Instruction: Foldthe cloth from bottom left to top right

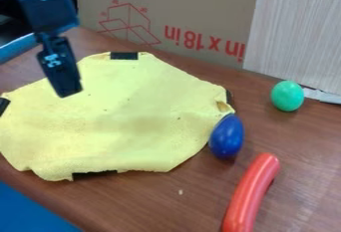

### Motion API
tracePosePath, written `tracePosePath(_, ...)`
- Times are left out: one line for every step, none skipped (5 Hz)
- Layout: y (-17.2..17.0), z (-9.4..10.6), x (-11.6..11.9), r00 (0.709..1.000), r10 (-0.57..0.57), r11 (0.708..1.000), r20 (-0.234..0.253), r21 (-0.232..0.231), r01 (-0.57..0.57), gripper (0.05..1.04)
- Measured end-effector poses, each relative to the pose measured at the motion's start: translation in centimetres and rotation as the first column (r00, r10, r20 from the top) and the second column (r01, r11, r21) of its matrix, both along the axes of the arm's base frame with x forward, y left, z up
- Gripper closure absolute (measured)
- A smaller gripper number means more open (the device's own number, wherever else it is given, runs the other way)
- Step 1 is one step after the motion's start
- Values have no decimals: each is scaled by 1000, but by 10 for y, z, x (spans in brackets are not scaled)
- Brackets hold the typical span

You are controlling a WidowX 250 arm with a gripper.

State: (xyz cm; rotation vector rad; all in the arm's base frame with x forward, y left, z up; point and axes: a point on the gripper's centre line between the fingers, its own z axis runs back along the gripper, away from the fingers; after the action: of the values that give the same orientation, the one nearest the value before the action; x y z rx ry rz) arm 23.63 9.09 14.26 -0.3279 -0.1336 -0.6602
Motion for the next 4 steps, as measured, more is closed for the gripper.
tracePosePath(9, -9, -7, 1000, 15, 1000, -12, 14, -15, 82)
tracePosePath(25, -17, -11, 997, 78, 996, 5, 52, -78, 82)
tracePosePath(45, -22, -15, 985, 169, 983, 39, 73, -171, 82)
tracePosePath(54, -38, -20, 946, 295, 943, 135, 120, -311, 82)
